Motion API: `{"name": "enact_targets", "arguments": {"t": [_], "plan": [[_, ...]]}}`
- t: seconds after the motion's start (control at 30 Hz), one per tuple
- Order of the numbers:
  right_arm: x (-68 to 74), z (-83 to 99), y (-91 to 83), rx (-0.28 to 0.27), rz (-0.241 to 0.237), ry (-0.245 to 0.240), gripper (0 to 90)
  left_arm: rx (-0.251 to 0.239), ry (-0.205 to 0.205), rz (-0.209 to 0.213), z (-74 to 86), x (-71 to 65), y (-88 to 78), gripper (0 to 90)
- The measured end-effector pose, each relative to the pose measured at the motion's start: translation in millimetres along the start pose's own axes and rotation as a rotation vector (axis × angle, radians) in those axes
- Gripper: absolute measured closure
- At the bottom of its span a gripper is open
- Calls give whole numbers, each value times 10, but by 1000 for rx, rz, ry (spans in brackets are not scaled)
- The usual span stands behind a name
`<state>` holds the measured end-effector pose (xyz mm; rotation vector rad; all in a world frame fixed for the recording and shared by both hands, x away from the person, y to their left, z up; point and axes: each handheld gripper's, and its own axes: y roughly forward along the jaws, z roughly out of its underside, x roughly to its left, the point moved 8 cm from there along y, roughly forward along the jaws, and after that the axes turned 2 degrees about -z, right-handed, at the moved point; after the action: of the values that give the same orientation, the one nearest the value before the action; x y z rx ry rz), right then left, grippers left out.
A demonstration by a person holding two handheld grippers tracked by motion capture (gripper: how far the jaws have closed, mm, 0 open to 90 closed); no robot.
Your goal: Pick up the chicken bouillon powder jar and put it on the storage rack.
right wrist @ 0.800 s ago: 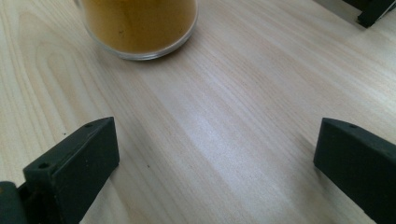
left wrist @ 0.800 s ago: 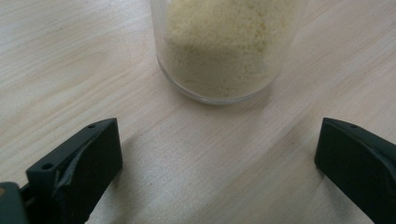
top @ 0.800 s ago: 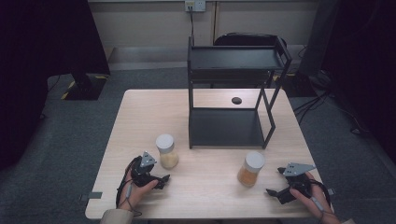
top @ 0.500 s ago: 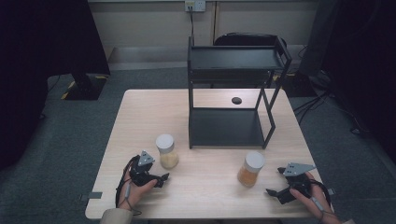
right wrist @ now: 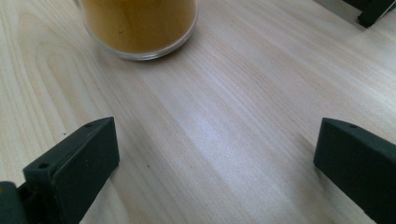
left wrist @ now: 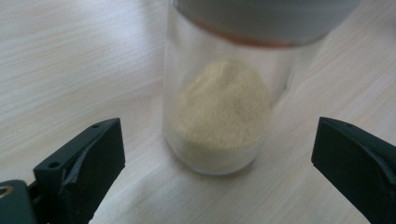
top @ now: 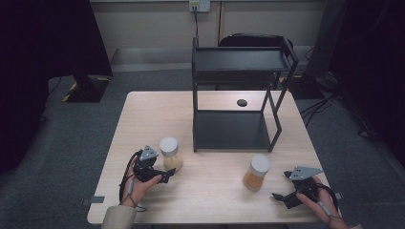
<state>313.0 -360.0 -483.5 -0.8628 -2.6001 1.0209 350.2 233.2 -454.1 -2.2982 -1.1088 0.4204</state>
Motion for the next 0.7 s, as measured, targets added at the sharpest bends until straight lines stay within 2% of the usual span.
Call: {"name": "enact_targets", "arguments": {"t": [0.3, 0.57, 0.63, 0.7], "plan": [[0, 0, 0, 0, 0, 0, 0, -27, -6, 1, -163, -3, 17, 31], [0, 0, 0, 0, 0, 0, 0, -45, -2, 16, -287, 0, 62, 98], [0, 0, 0, 0, 0, 0, 0, -44, 15, 17, -320, 0, 71, 119], [0, 0, 0, 0, 0, 0, 0, -53, 6, 26, -343, 1, 82, 134]]}}
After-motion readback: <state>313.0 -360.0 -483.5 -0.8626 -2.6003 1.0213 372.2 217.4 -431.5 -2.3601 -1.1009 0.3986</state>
